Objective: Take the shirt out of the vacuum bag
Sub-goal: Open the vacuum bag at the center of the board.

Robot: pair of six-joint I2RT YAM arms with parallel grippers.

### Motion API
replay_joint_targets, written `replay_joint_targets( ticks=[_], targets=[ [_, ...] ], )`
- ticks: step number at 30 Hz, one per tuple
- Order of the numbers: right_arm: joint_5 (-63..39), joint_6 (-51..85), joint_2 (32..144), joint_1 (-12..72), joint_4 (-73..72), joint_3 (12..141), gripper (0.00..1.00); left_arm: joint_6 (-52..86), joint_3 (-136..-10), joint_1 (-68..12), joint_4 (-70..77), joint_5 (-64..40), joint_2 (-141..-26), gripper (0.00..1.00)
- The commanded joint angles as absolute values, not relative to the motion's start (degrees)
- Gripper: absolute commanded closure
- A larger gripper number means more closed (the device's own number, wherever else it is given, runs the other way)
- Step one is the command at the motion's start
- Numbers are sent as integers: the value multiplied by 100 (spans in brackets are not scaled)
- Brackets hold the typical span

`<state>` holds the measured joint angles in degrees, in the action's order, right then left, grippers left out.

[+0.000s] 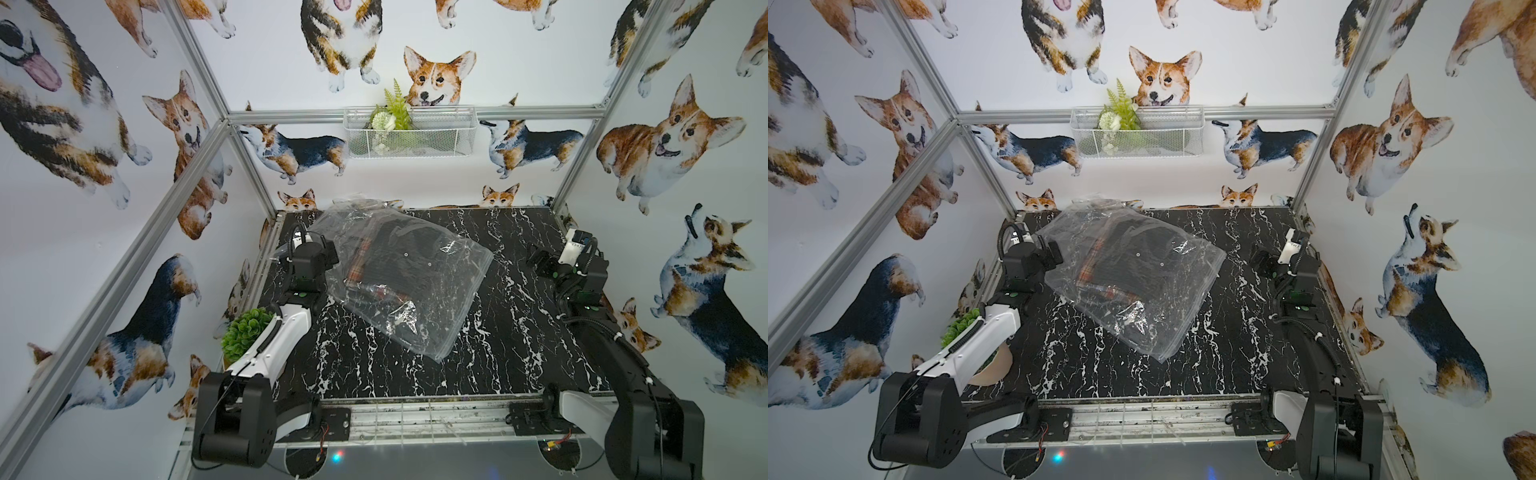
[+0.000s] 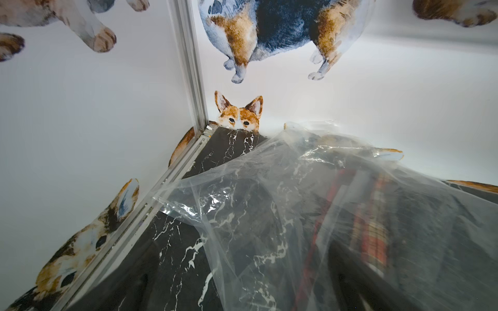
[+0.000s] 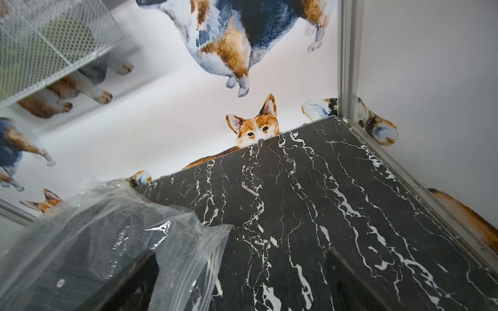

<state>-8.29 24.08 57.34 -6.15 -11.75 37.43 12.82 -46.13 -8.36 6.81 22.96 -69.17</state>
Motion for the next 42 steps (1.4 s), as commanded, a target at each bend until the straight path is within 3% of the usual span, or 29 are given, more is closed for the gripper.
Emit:
replay_joint_targets(
  ticks=[1,3,6,8,14,20,26,35,42],
  targets=[
    [179,4545,5276,-624,1355,4293,0,1937,-5210,-802,-1068,1074,-6635,0],
    [637,5500,5177,-703,2326,4367,0,2324,-5520,-831,-1505,550,-6449,0],
    [-988,5647,5334,-1000,1429,3875,0,2583,-5746,-1560,-2022,598,-6124,0],
    [-1292,5638,5368,-1037,1396,3790,0,2566,-5942,-2532,-2456,1200,-6069,0],
    [-489,5241,4446,-971,2016,3824,0,3093,-6627,-5374,-3076,3018,-6812,0],
    [350,4609,4195,-712,3708,5002,0,3033,-8071,-6807,-3328,4090,-9000,0],
    [845,4538,3944,-633,4697,5857,0,2958,-9655,-7029,-3521,4106,-10928,0],
    [1139,4658,3811,-598,5348,6793,0,2993,-11757,-7062,-4405,4145,-12939,0],
    [1252,4776,3665,-589,5599,7255,0,3138,-11850,-6963,-4649,4596,-13467,0]
  ],
)
